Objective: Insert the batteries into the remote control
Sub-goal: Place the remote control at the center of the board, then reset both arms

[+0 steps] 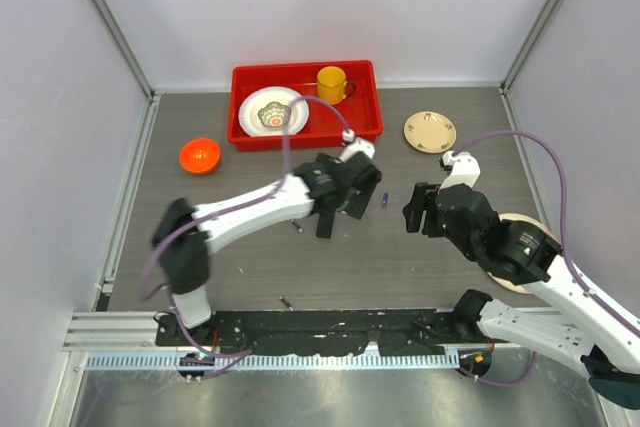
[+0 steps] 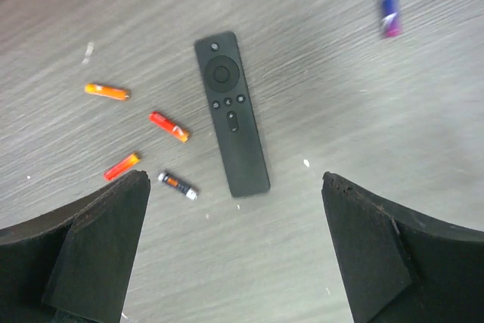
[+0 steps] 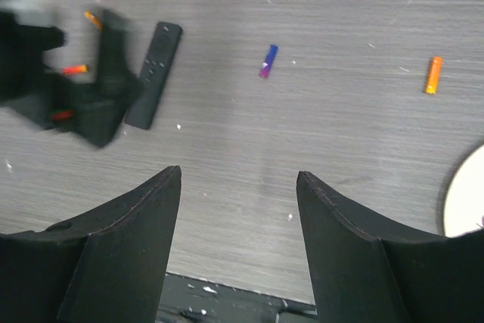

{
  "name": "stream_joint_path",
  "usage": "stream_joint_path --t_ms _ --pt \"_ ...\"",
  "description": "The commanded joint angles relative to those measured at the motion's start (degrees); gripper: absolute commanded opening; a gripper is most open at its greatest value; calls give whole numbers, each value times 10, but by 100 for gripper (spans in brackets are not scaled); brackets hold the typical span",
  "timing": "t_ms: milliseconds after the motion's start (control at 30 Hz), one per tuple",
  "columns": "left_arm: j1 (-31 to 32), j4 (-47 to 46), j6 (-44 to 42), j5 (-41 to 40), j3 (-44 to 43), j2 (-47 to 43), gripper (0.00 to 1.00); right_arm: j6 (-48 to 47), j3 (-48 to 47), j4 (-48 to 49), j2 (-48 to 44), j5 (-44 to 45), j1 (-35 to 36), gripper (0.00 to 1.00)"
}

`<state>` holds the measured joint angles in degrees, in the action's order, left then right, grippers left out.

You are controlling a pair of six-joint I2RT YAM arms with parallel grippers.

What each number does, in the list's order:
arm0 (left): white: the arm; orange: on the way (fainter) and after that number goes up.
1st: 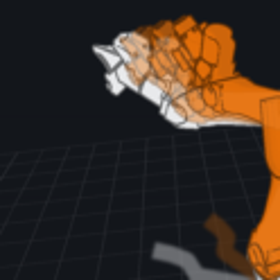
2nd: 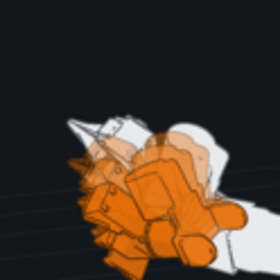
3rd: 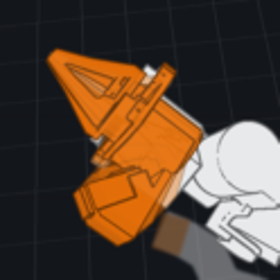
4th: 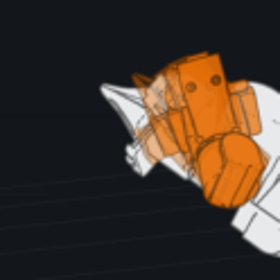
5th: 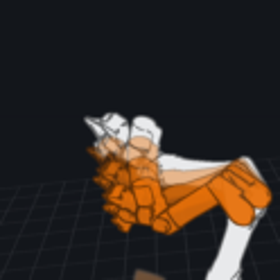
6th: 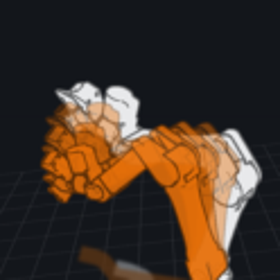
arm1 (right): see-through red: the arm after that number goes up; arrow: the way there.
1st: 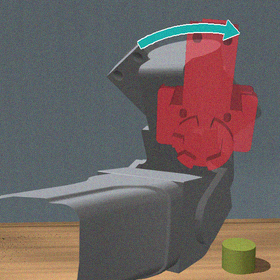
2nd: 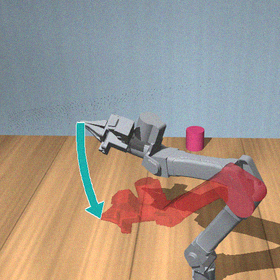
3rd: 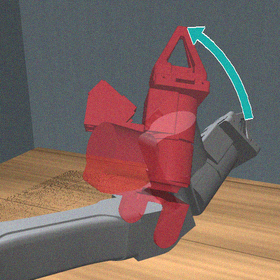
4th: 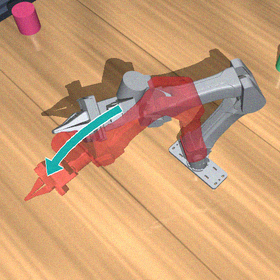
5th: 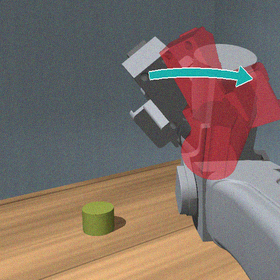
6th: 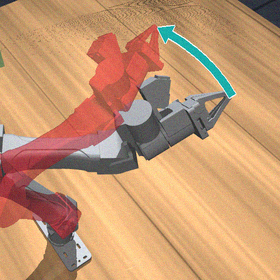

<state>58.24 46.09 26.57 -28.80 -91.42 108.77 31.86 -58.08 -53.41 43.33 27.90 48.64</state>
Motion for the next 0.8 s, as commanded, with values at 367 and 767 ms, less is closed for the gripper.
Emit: stream_joint_path --t_ms 367,767 --pt "-25 -127 154 -71 274 -399 100 -36 110 280 35 -22 1 68" --pt "-34 -204 117 -30 319 -448 100 23 121 320 55 10 1 86"
